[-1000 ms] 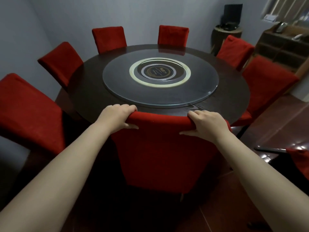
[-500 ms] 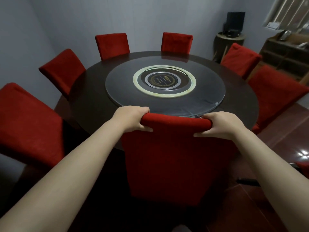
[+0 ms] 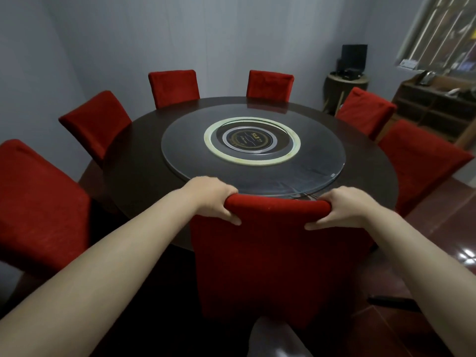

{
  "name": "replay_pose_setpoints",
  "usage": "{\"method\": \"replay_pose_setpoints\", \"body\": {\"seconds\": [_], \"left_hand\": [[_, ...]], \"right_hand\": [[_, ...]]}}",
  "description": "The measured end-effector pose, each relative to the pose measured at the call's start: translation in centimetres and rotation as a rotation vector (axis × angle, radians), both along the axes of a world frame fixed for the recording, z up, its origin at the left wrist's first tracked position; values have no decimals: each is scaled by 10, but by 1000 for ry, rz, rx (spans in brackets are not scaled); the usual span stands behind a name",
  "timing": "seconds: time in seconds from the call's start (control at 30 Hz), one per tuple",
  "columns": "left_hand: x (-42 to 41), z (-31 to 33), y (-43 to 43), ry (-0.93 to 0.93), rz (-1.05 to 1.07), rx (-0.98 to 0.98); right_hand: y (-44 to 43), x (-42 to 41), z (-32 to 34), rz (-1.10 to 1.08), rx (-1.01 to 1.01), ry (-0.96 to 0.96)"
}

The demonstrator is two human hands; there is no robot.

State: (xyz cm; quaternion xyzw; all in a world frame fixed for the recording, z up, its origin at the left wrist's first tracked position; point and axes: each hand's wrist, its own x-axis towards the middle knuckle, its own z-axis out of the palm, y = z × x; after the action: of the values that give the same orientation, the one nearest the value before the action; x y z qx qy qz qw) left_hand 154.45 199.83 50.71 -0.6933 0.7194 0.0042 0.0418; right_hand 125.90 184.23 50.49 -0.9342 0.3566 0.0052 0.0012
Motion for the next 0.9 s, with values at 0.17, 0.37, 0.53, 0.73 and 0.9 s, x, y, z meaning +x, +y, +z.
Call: {"method": "replay_pose_setpoints", "body": {"seconds": [0.17,0.37,0.53,0.73,0.9], "left_hand": [[-29,-56,15,-66,-111,47],[-35,-78,22,-57,-134,60],[-38,-76,24,-60,-137,118],[-41,-85,33,-74,-167,144],[-39,-92,44,-78,-164,121]], "right_hand": [[5,-22,-55,46,-21,113],[11,-31,-90,92,-69,50],[18,-32,-88,92,-62,54],[37,-37,-90,25,17,57],[51,-39,-100,16,24,17]]}}
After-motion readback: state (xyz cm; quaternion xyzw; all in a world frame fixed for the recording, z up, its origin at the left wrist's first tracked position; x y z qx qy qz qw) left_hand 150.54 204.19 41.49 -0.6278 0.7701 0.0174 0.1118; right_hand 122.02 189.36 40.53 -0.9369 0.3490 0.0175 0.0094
